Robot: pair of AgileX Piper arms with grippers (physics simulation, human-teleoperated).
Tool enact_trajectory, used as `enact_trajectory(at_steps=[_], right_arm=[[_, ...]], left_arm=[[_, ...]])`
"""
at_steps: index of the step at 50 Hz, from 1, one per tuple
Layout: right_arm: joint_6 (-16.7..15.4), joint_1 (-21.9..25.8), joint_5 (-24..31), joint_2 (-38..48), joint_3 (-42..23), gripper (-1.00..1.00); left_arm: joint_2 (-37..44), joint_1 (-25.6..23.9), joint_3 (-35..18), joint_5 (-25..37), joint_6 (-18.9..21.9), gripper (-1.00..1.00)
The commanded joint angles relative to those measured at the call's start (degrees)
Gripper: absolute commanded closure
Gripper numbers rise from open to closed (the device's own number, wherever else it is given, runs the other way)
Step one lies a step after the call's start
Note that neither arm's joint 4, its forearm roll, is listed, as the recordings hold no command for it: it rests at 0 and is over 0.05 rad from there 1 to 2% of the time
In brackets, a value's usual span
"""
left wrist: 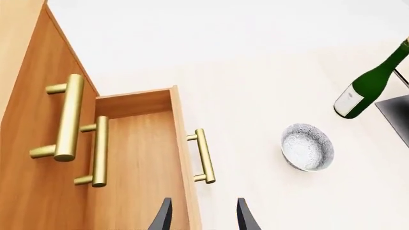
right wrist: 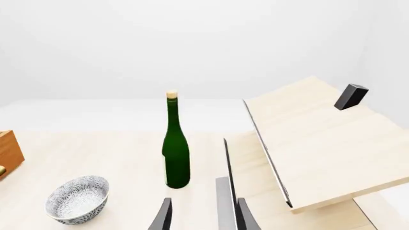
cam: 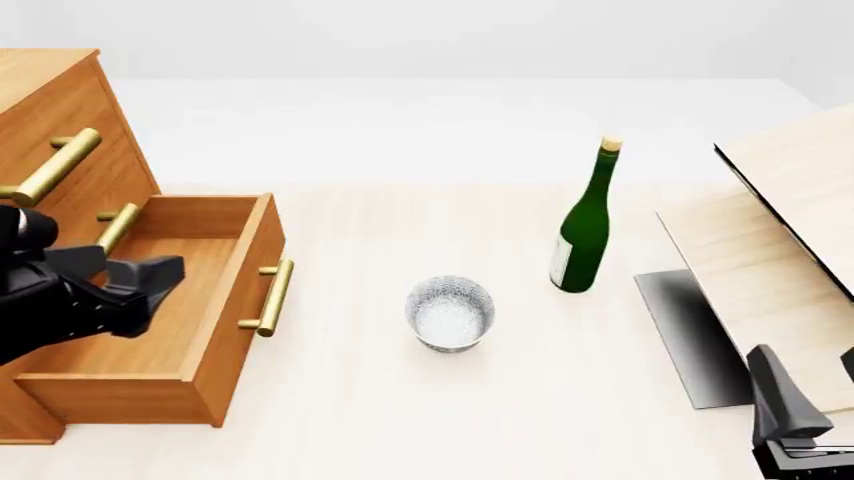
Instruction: Put the bowl in the bottom drawer of the cabinet and close it.
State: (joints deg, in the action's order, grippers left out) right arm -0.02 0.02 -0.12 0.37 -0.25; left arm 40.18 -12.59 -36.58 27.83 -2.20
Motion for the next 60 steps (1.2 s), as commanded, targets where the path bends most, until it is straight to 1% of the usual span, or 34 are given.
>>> enact_trajectory(at_steps=[1,11,12,14,15,17,21,29,39,41,43,52,53,55,60], right_arm=[[0.0,0.0,0.0,0.0,0.0,-1.00],[0.0,0.0,0.0,0.0,0.0,-1.00],[0.0,0.0,0.0,0.0,0.0,-1.00],[0.0,0.0,0.0,0.0,0.0,-1.00],[0.0,0.0,0.0,0.0,0.0,-1.00],[0.0,0.0,0.0,0.0,0.0,-1.00],[0.0,0.0,0.0,0.0,0.0,-1.00],[0.0,0.0,0.0,0.0,0.0,-1.00],[0.0,0.0,0.0,0.0,0.0,-1.00],[0.0,0.0,0.0,0.0,0.0,-1.00],[0.0,0.0,0.0,0.0,0.0,-1.00],[0.0,0.0,0.0,0.0,0.0,-1.00],[0.0,0.0,0.0,0.0,0.0,-1.00],[0.0,0.0,0.0,0.0,0.0,-1.00],[0.0,0.0,0.0,0.0,0.0,-1.00]], left_arm=[[3.4,1.5,0.4,-1.4,0.0,-1.00],[5.2,2.0,1.2,-3.0,-0.8,-1.00],[5.2,1.8,1.2,-3.2,-1.2,-1.00],[5.1,1.3,1.4,-3.9,-3.6,-1.00],[5.1,1.3,1.4,-3.9,-3.6,-1.00],[5.8,1.6,1.7,-4.2,-2.0,-1.00],[6.2,2.4,2.1,-5.1,-3.4,-1.00],[7.6,1.8,3.3,-6.9,-4.2,-1.00],[9.5,1.9,4.3,-8.4,-4.4,-1.00],[10.5,1.8,4.8,-8.9,-3.5,-1.00],[10.9,1.5,5.2,-9.5,-4.5,-1.00],[12.0,1.2,6.2,-11.0,-5.3,-1.00],[12.1,1.3,6.4,-11.4,-6.0,-1.00],[12.6,1.3,6.7,-11.8,-5.5,-1.00],[13.1,0.9,7.2,-12.4,-6.2,-1.00]])
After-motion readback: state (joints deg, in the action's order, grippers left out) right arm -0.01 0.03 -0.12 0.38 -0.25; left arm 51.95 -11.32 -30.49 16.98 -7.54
